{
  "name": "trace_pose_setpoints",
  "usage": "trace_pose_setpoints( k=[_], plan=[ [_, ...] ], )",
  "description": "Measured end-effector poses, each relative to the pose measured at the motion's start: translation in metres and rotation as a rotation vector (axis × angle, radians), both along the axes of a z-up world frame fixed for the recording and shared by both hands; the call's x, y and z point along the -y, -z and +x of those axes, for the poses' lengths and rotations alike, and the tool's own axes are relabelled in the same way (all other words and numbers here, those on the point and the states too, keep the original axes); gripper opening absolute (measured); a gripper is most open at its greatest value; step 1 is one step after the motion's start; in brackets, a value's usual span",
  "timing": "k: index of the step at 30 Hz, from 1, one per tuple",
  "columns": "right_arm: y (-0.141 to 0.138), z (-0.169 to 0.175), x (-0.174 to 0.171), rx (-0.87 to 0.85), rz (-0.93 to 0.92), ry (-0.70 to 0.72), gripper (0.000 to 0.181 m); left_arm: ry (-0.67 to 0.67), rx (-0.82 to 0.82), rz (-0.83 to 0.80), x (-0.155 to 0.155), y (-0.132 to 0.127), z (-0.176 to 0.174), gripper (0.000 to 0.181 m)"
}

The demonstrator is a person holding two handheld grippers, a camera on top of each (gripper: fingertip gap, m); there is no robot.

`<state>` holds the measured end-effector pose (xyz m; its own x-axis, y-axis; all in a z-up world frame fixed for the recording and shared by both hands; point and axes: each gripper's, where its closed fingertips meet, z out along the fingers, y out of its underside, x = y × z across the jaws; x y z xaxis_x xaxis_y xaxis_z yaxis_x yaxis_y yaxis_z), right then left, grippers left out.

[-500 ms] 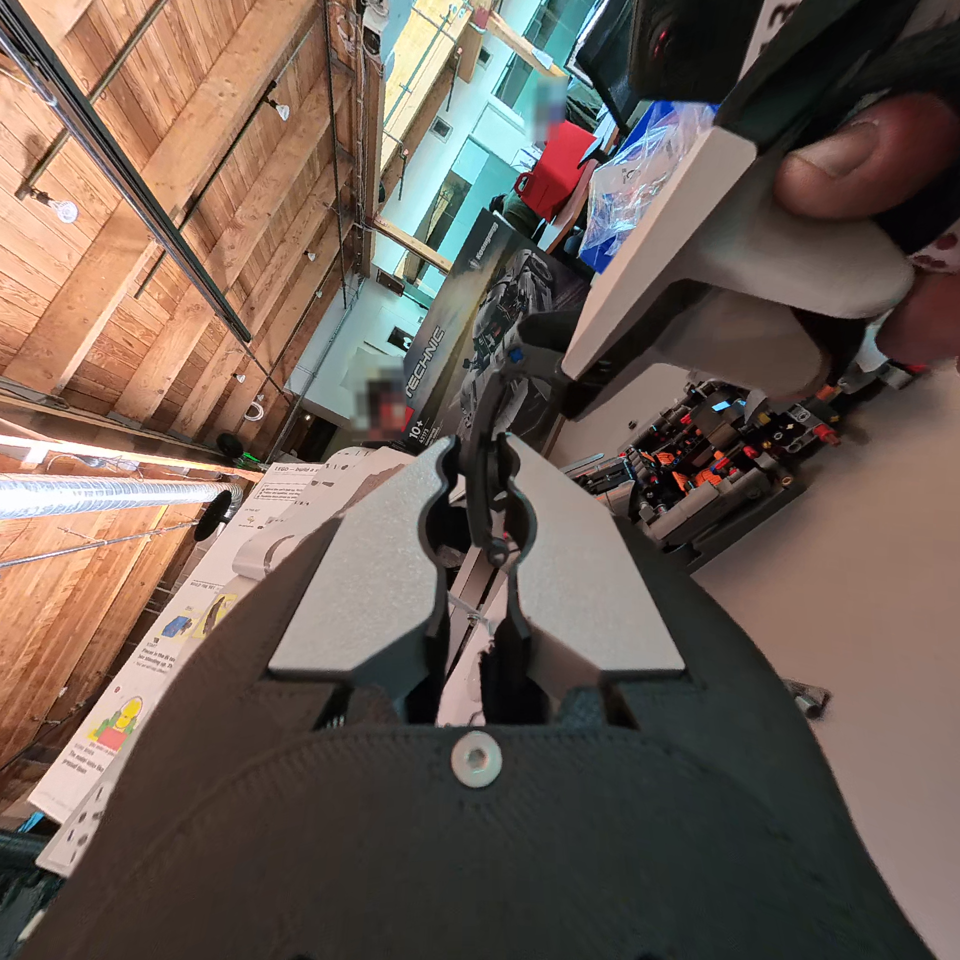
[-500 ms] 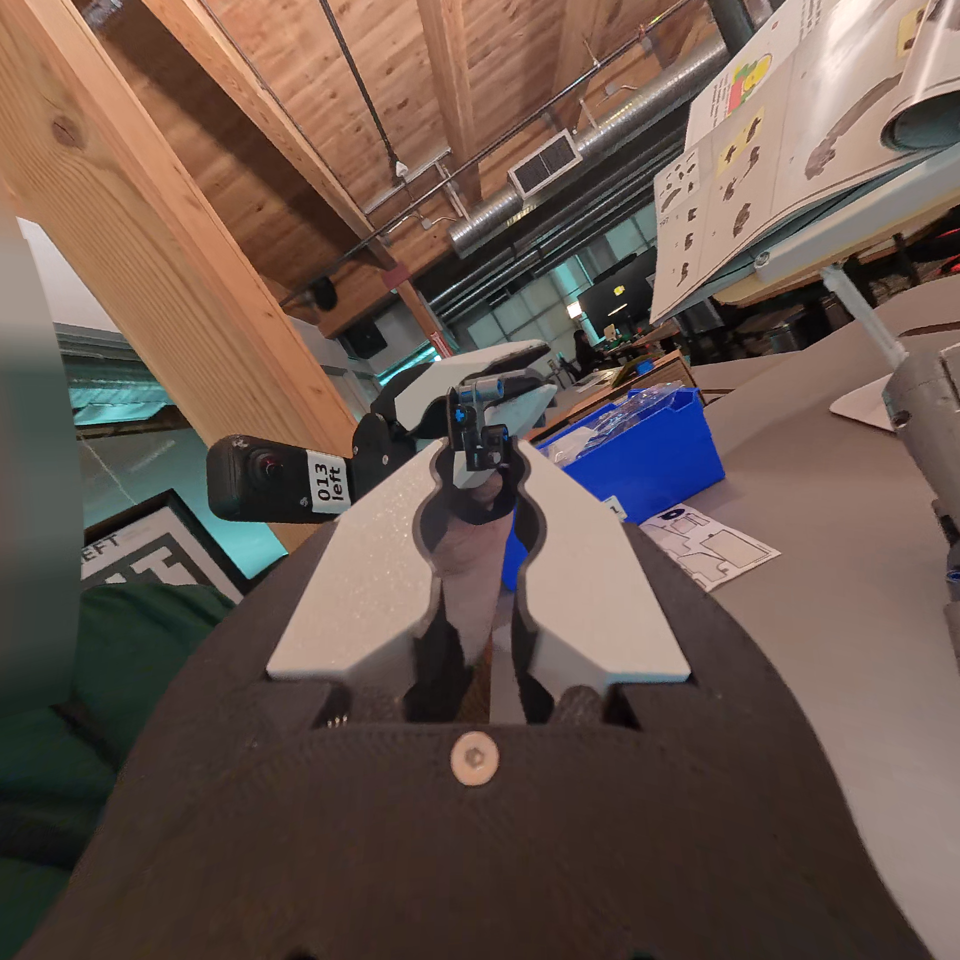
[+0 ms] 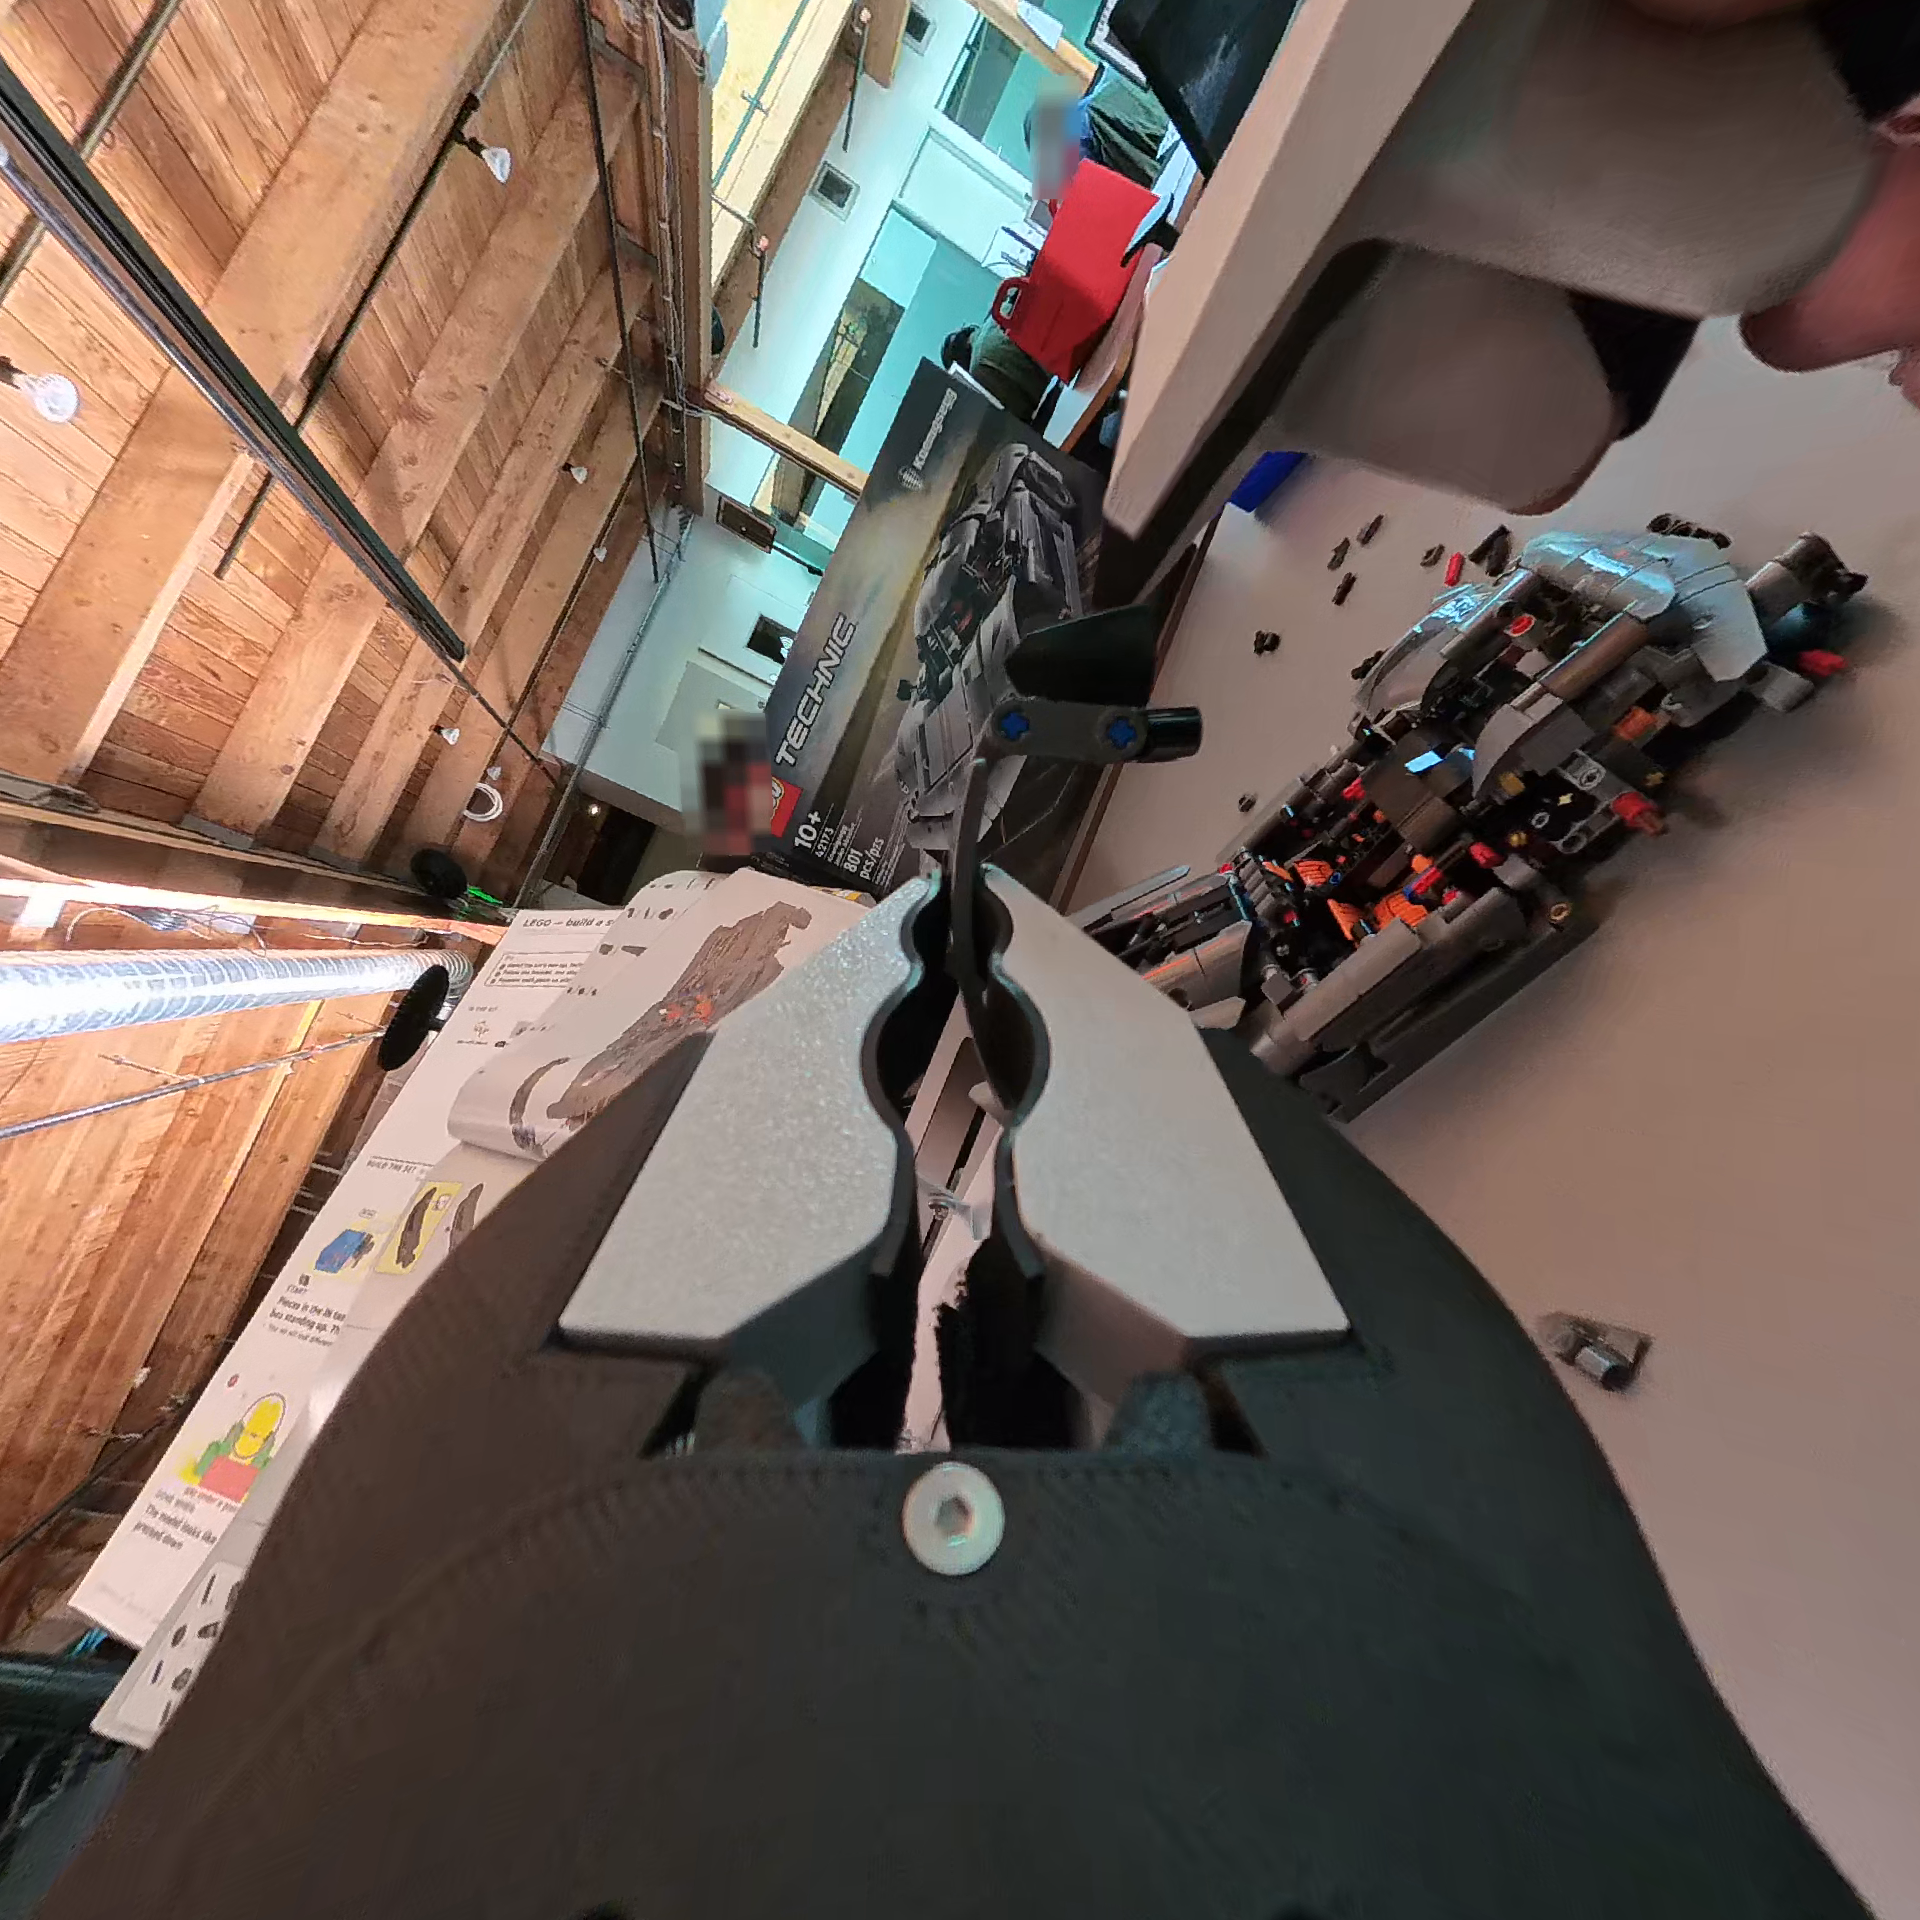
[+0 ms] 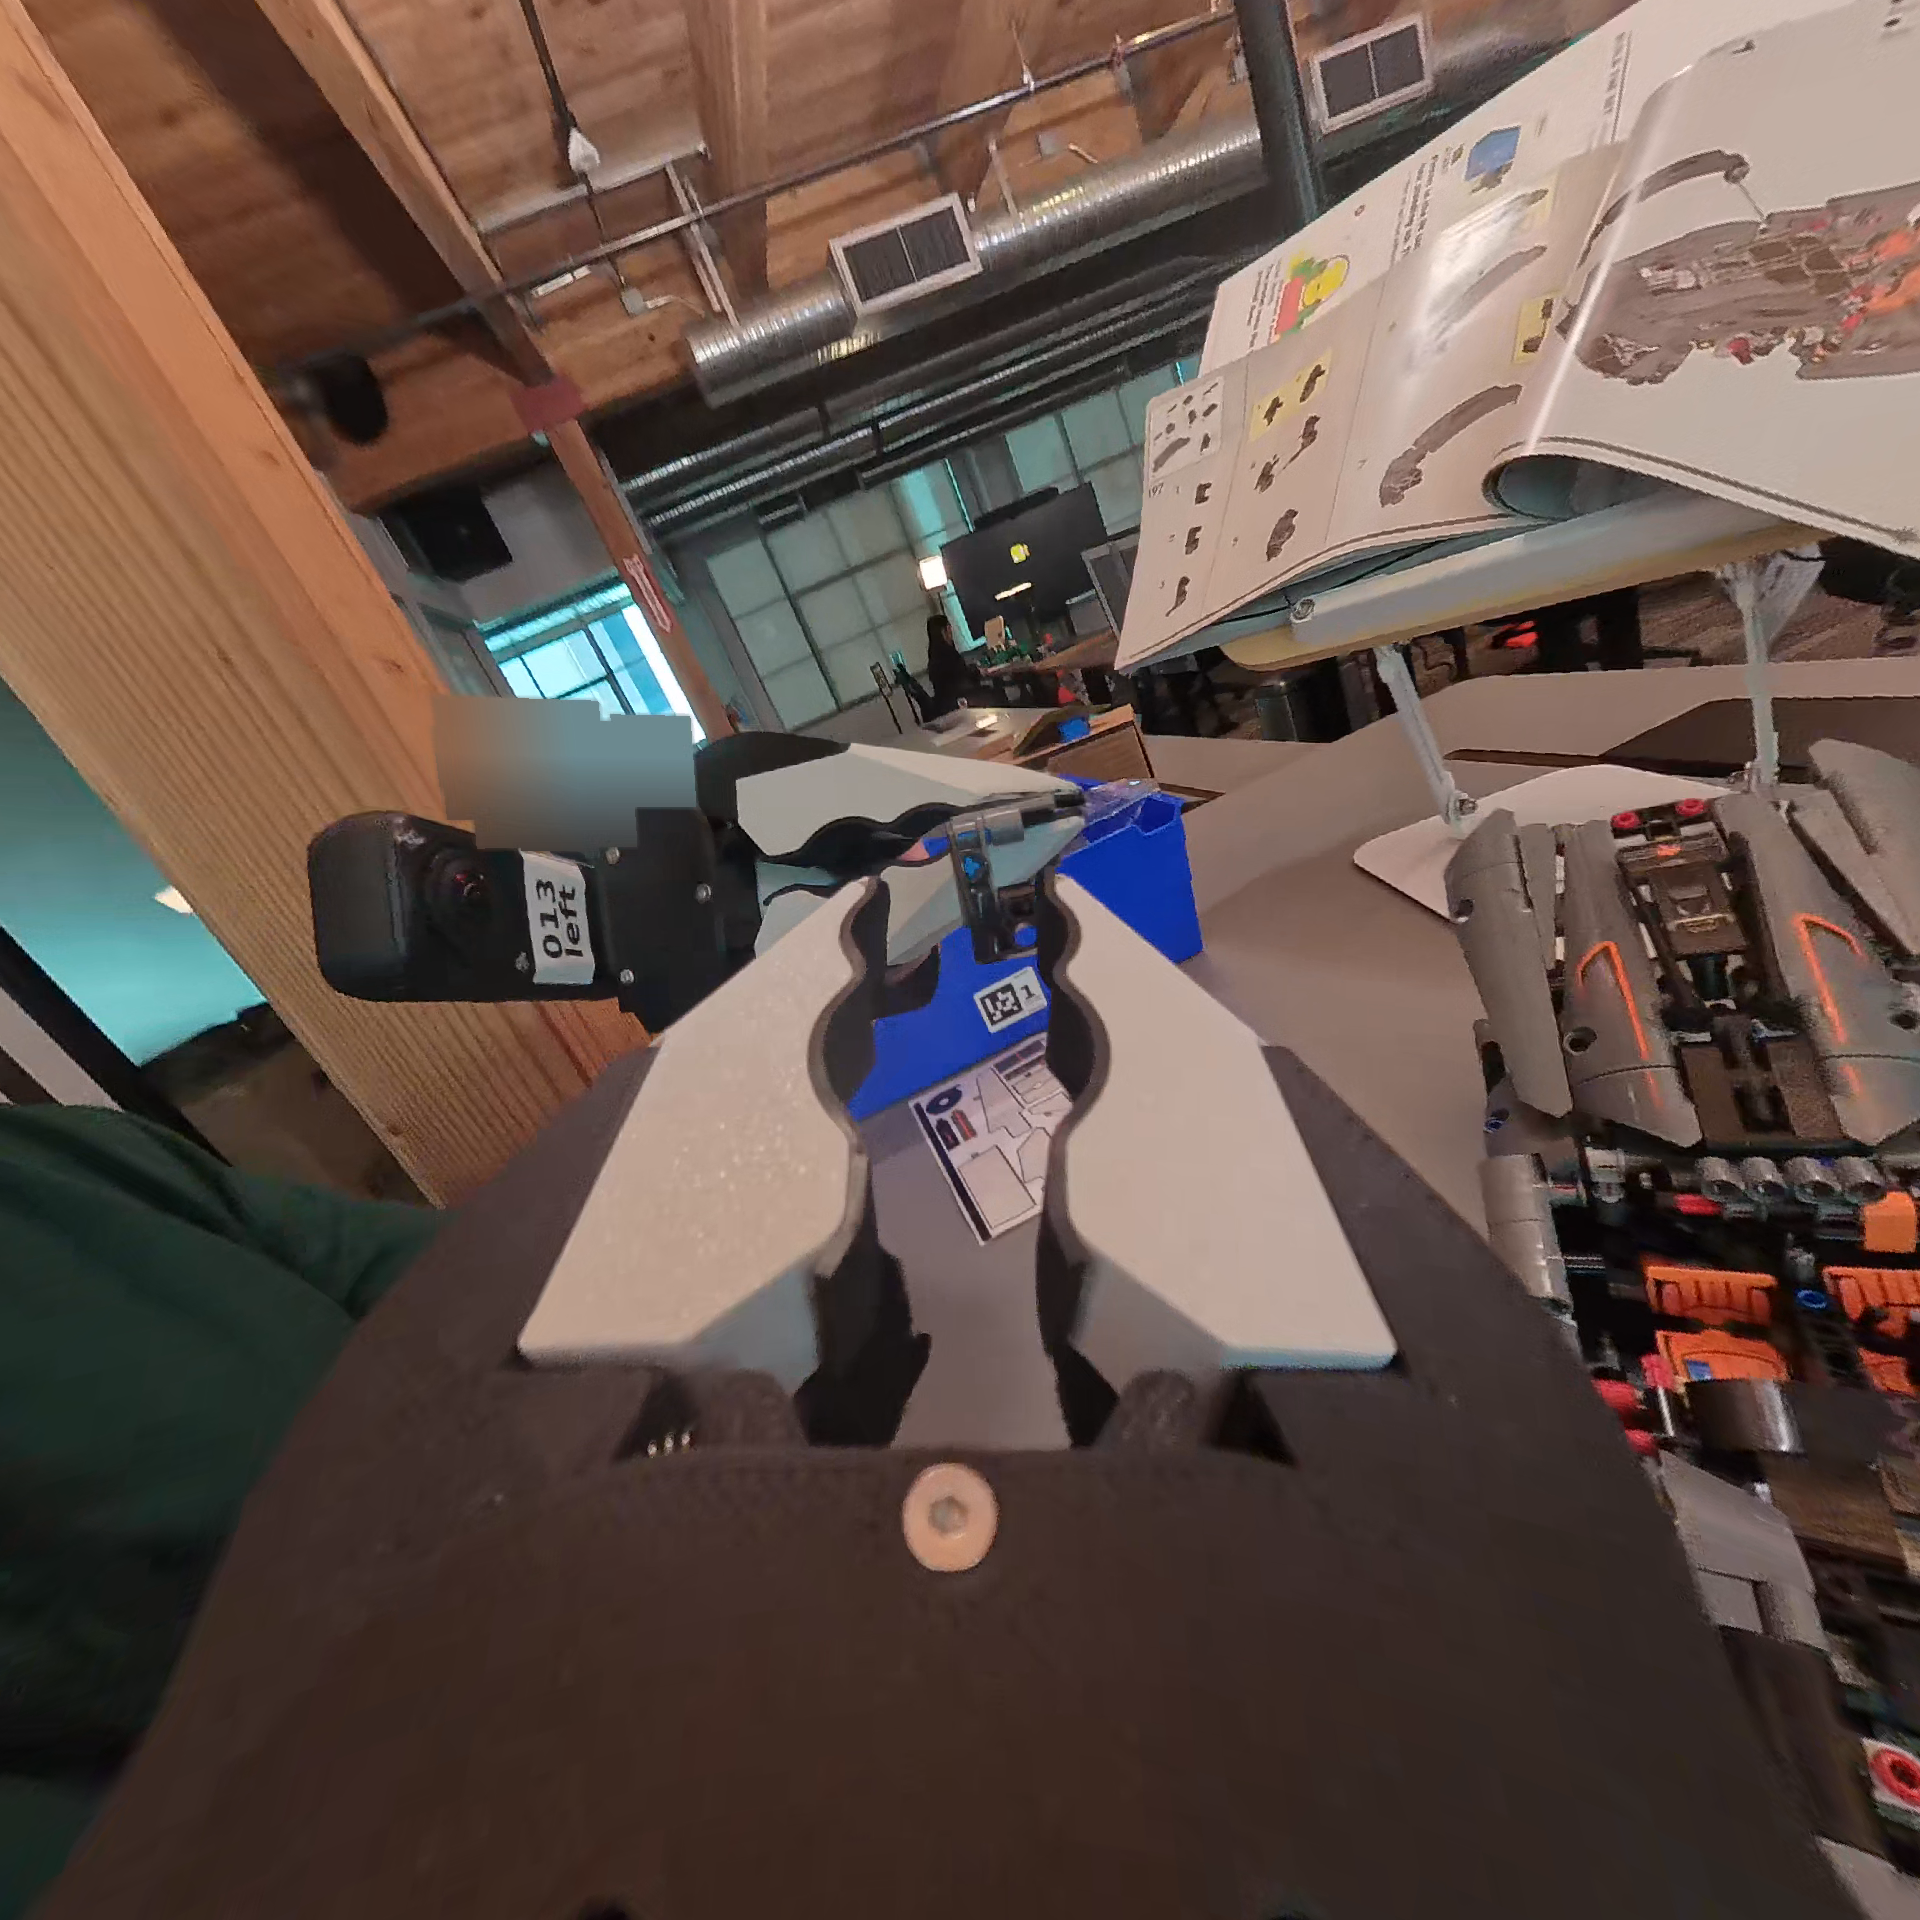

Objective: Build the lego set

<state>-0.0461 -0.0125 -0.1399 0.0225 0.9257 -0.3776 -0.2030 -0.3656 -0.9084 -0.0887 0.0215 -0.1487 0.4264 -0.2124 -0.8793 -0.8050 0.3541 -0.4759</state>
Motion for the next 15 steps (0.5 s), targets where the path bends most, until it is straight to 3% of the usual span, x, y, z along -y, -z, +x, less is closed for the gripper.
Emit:
trace_pose_setpoints(
  k=[8, 15],
  plan=[
    [0.005, -0.014, 0.004, 0.075, 0.058, -0.004, 0.005, 0.016, -0.026, -0.021, 0.005, 0.002, 0.003, 0.000],
    [-0.004, -0.009, 0.003, -0.100, -0.136, -0.145, 0.004, 0.041, -0.001, 0.000, 0.011, -0.006, 0.005, 0.000]
  ],
)
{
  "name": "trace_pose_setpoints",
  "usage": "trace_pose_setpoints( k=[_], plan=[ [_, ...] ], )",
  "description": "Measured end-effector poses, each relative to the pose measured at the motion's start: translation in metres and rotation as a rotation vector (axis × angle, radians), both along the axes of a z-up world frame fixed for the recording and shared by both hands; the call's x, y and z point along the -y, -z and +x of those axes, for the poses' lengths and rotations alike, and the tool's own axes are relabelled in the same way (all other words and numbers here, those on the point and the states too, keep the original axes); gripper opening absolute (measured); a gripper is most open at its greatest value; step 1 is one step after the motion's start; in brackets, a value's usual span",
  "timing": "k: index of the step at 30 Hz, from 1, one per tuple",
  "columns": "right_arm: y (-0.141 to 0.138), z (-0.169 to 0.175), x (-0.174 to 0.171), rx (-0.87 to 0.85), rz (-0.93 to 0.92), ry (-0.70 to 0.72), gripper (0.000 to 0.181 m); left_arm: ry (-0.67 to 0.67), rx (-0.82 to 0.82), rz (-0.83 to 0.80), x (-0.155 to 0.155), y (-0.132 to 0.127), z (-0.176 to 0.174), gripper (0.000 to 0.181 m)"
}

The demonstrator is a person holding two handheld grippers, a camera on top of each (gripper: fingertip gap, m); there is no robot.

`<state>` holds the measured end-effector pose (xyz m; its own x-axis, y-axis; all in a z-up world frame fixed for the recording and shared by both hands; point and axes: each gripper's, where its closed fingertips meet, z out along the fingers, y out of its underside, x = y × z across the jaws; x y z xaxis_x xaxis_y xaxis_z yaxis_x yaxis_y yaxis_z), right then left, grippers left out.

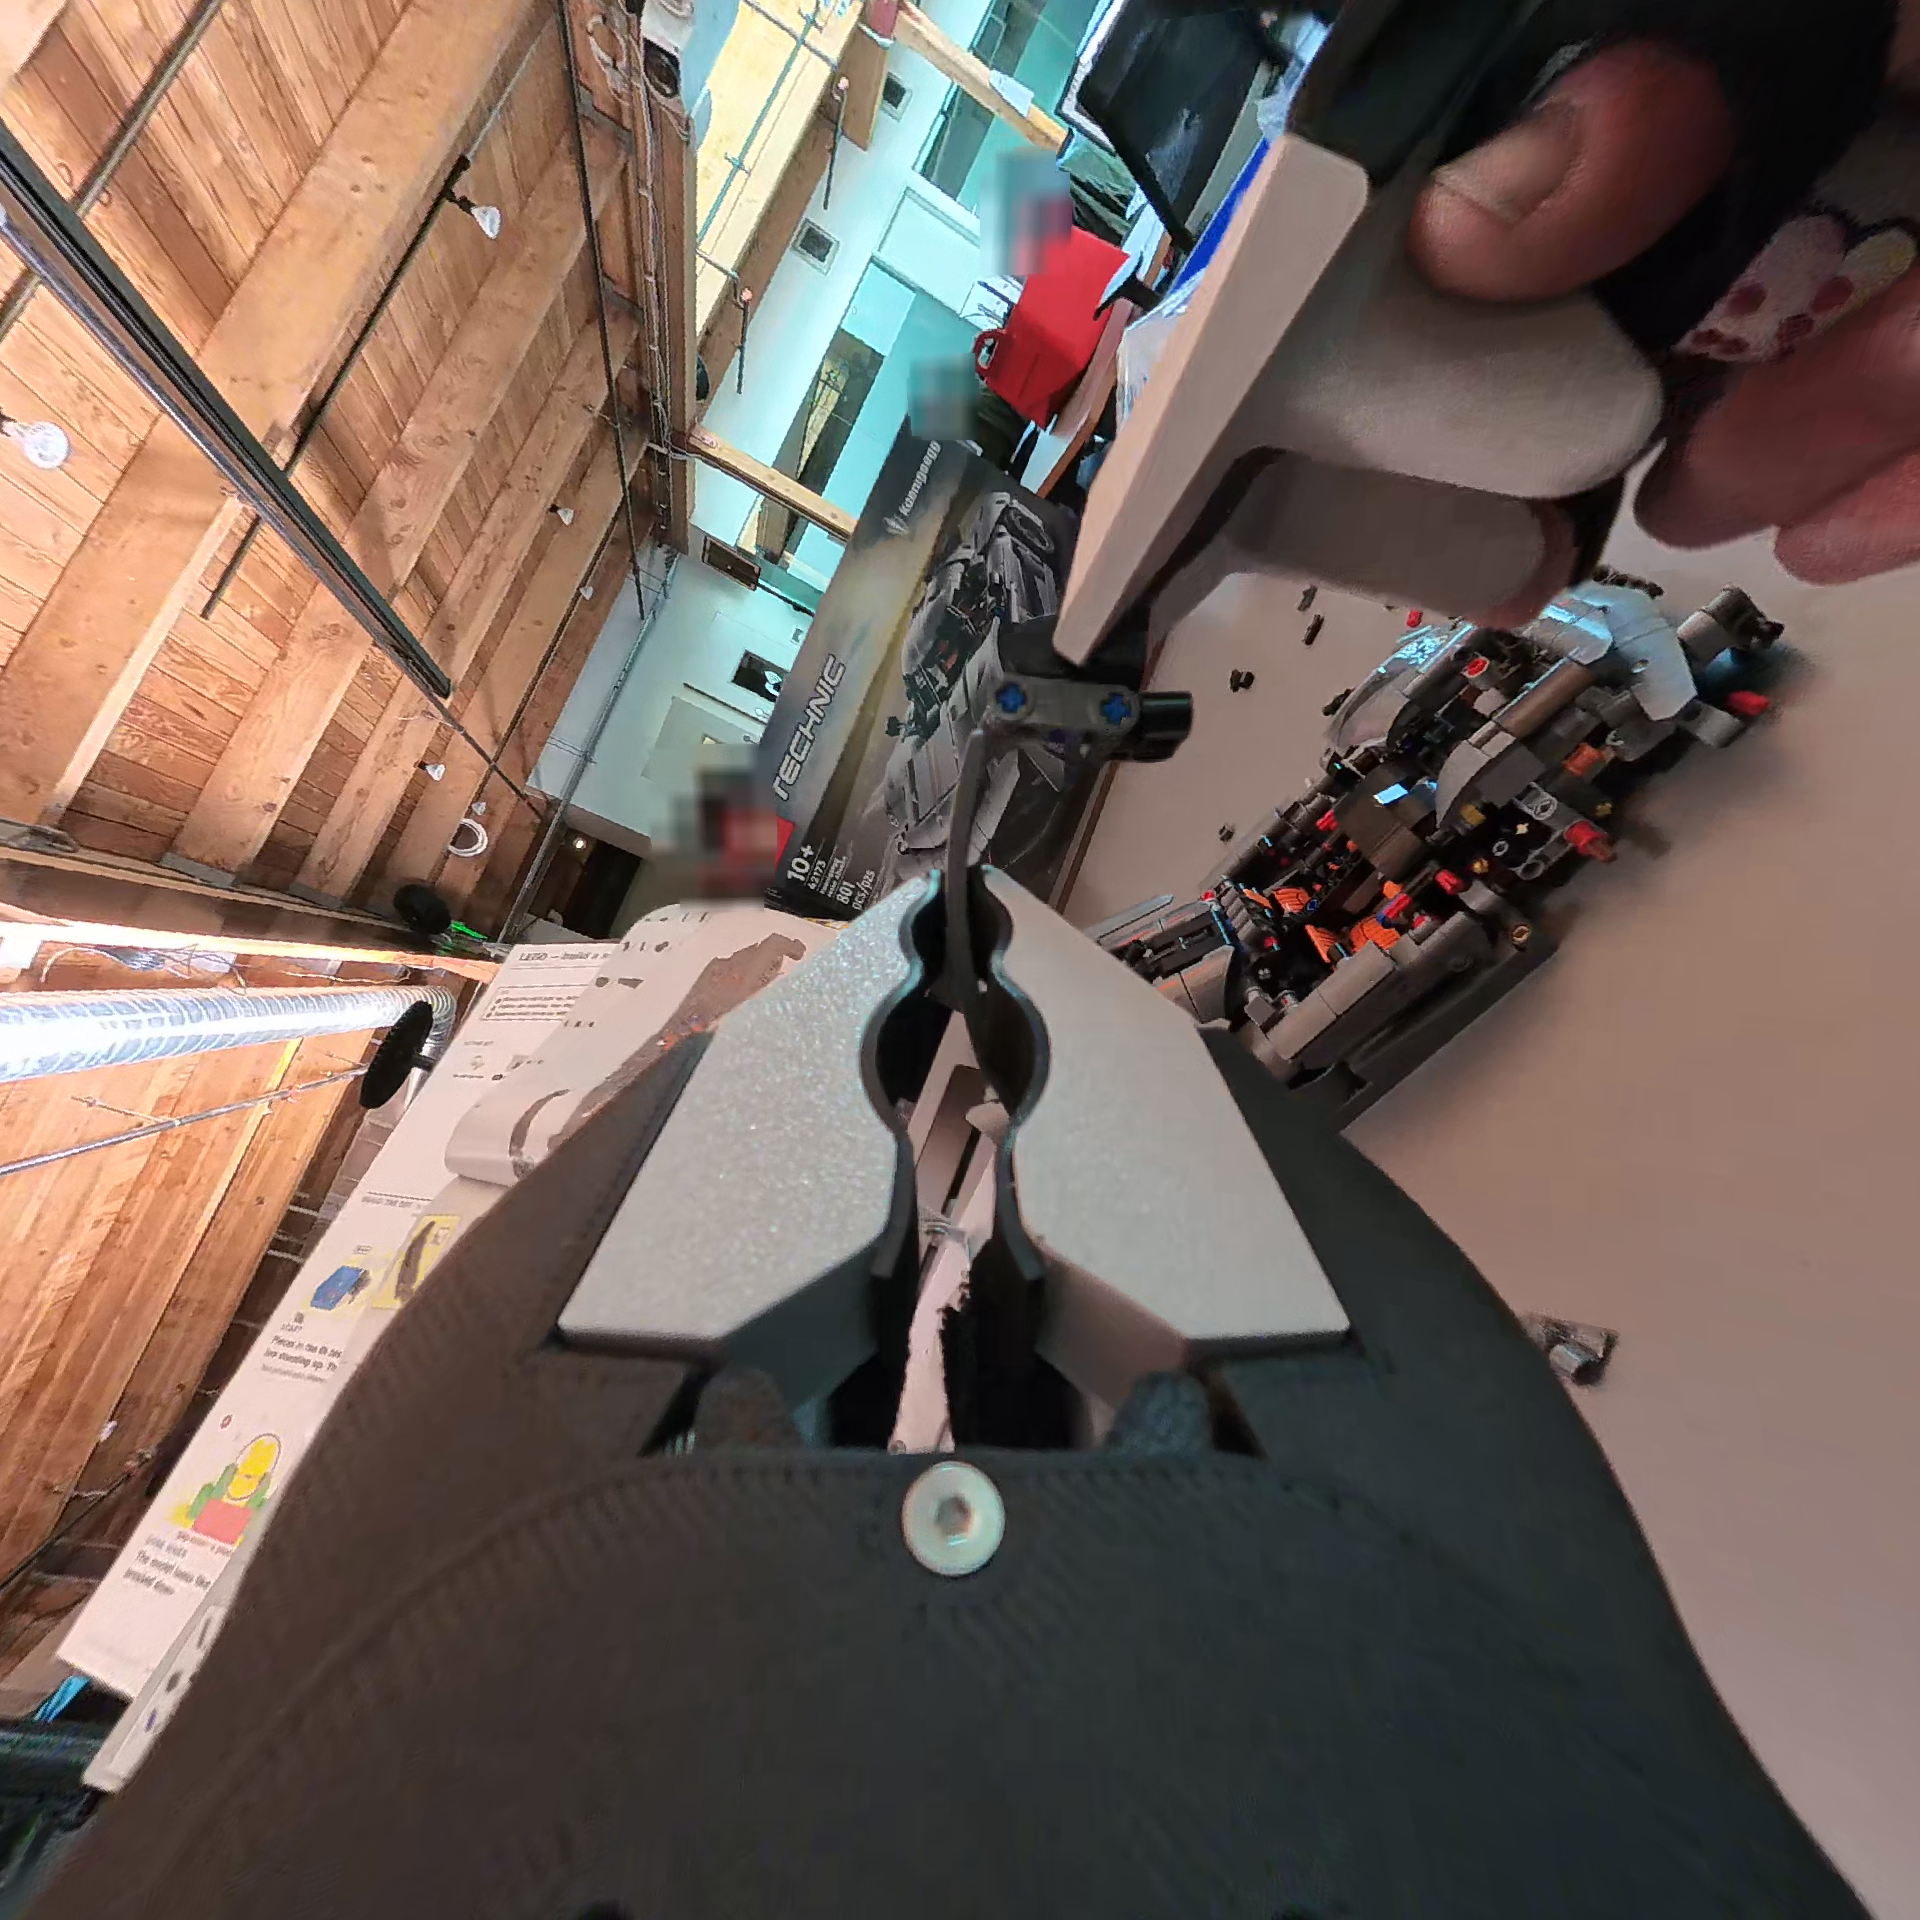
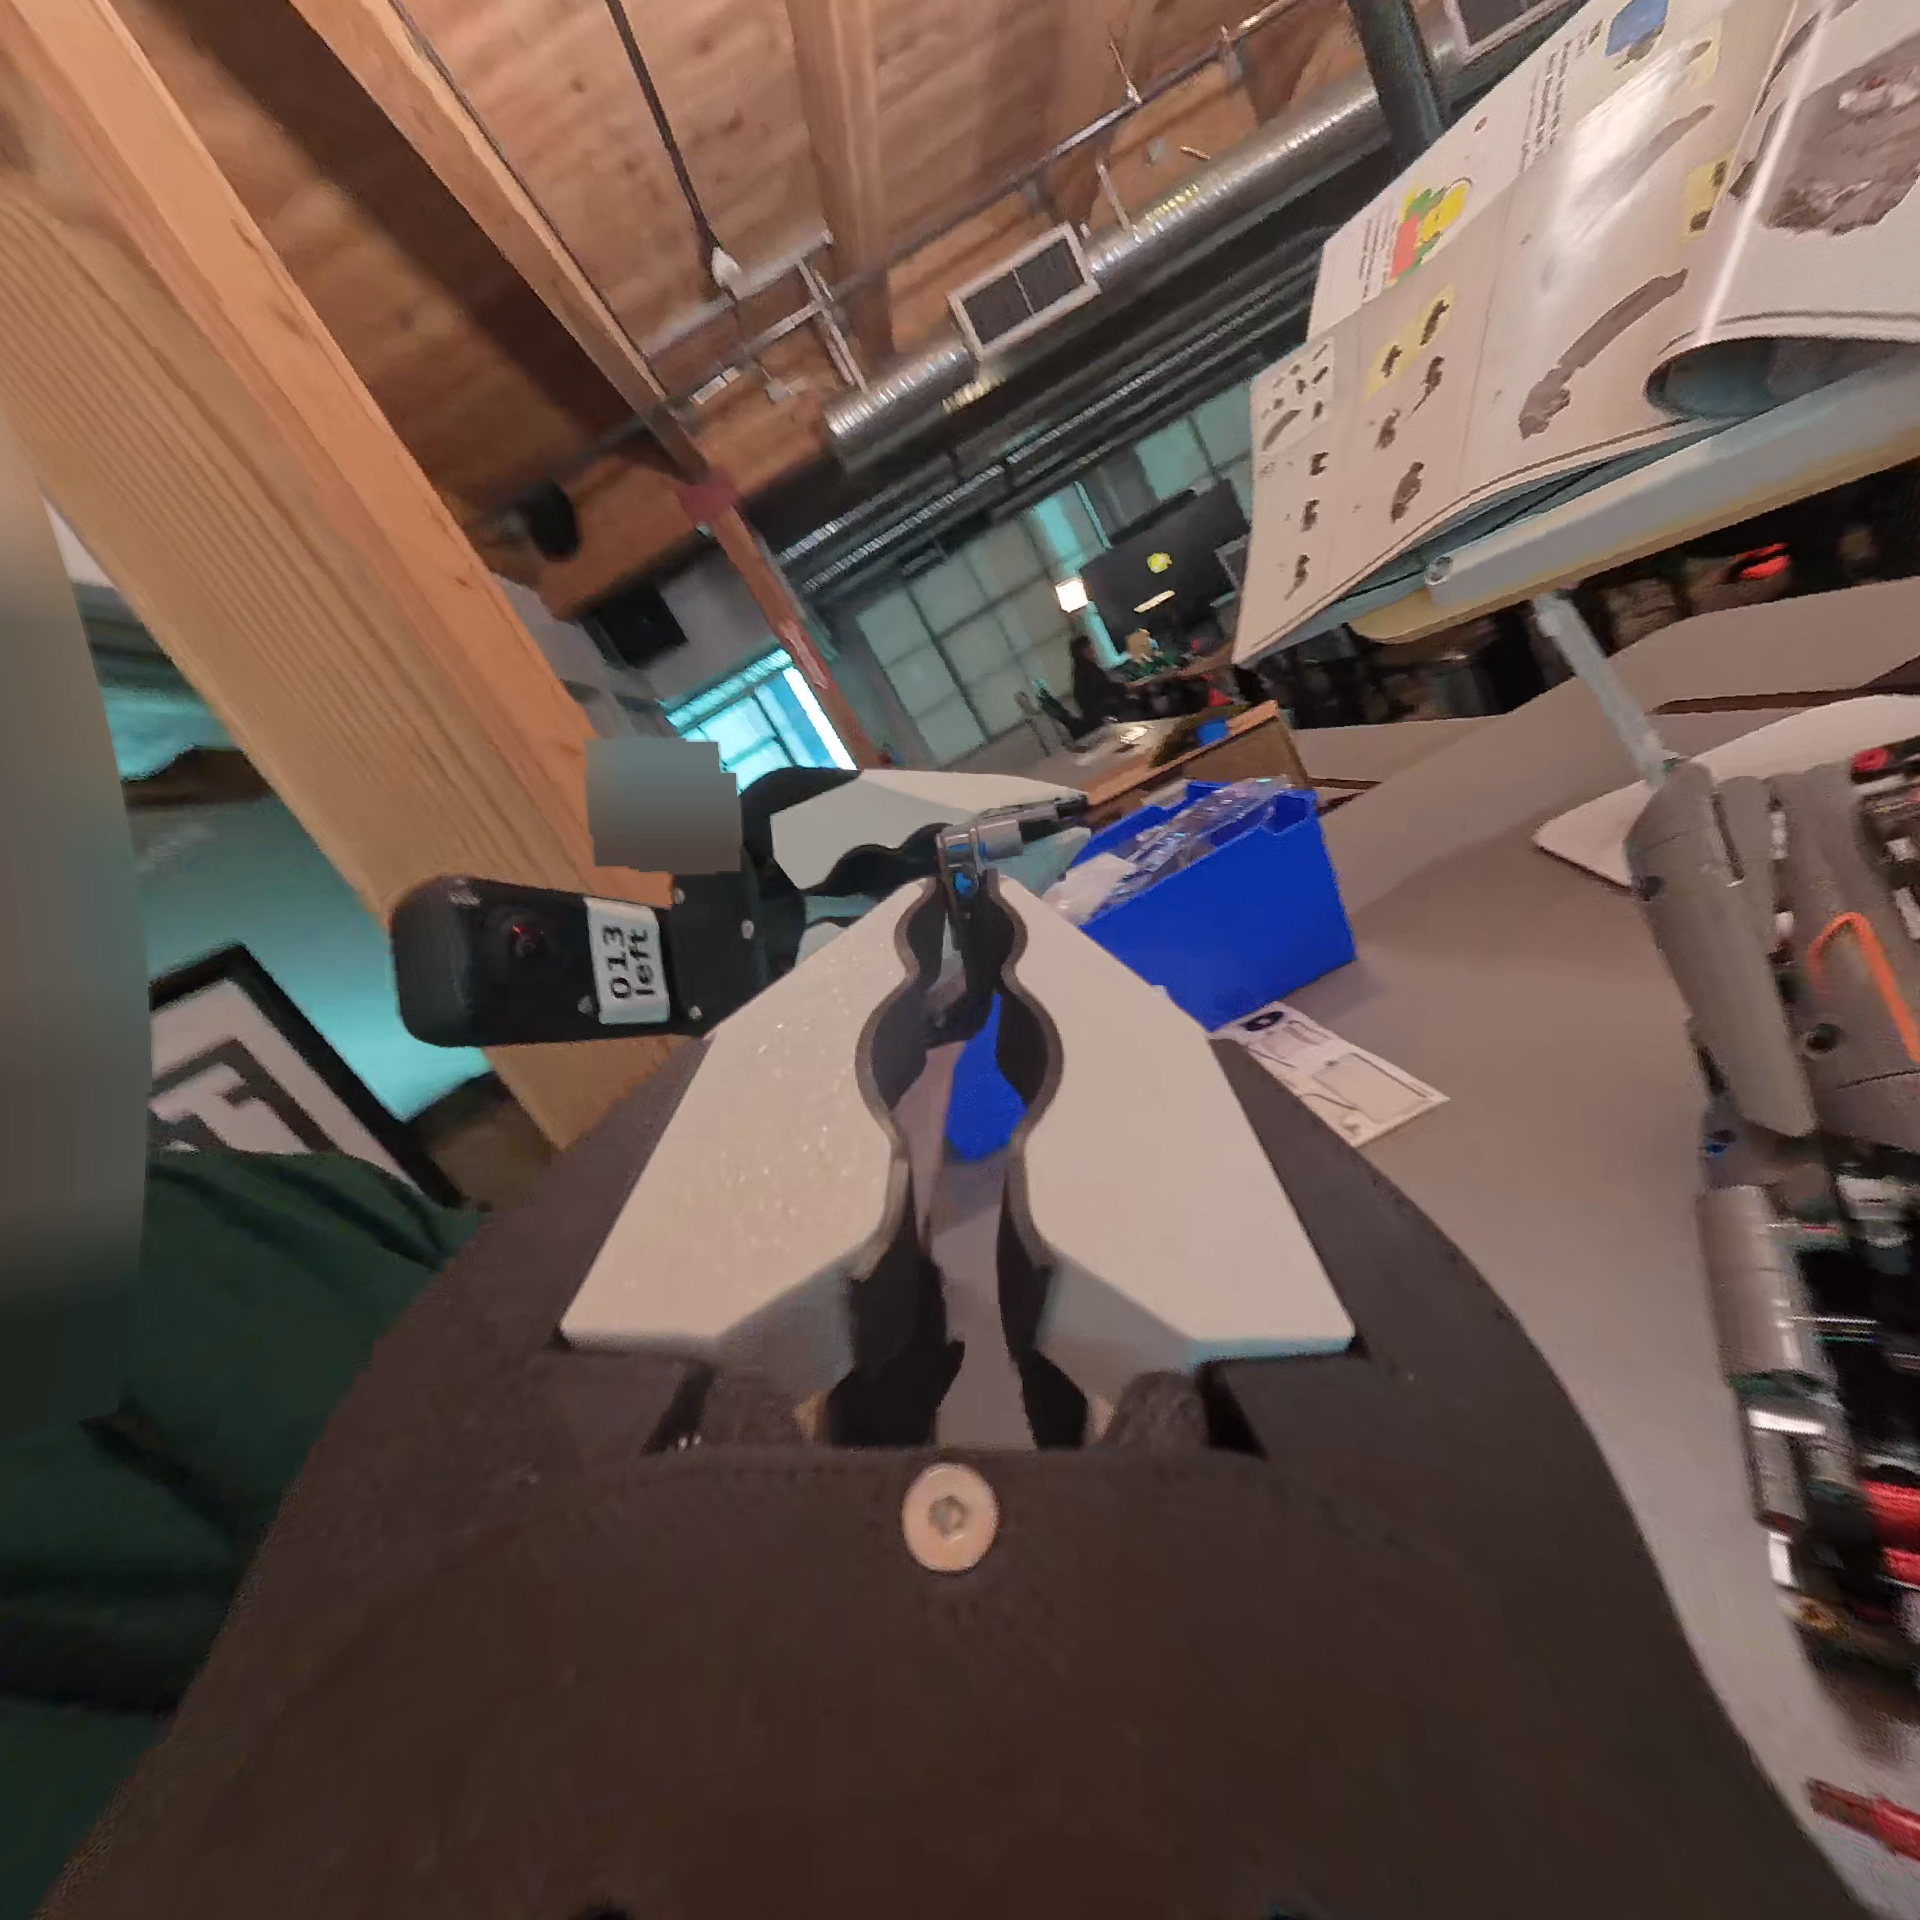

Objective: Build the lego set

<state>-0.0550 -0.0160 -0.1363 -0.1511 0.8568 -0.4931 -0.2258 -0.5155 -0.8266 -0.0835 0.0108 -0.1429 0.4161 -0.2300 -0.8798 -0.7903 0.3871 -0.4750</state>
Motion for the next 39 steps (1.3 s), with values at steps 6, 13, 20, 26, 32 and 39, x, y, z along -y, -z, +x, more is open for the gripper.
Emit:
trace_pose_setpoints(
  k=[6, 13, 20, 26, 32, 39],
  plan=[
    [-0.006, 0.004, 0.001, -0.158, -0.157, -0.121, 0.005, 0.003, 0.034, 0.052, 0.004, -0.013, 0.000, 0.008],
    [-0.009, 0.003, 0.002, -0.195, -0.169, -0.140, 0.005, 0.007, 0.019, 0.061, 0.006, -0.013, 0.004, 0.009],
    [-0.008, 0.005, -0.001, -0.124, -0.058, -0.008, 0.004, 0.022, 0.053, 0.042, 0.008, -0.011, 0.001, 0.027],
    [-0.007, 0.001, 0.002, 0.056, 0.131, 0.187, 0.005, 0.082, 0.017, 0.071, 0.023, -0.004, 0.020, 0.054],
    [-0.005, -0.008, 0.009, 0.119, 0.152, 0.207, 0.005, 0.032, -0.001, 0.128, 0.018, -0.003, 0.029, 0.037],
    [-0.002, -0.004, 0.010, 0.137, 0.145, 0.204, 0.004, 0.047, -0.022, 0.125, 0.019, 0.002, 0.032, 0.032]
  ],
)
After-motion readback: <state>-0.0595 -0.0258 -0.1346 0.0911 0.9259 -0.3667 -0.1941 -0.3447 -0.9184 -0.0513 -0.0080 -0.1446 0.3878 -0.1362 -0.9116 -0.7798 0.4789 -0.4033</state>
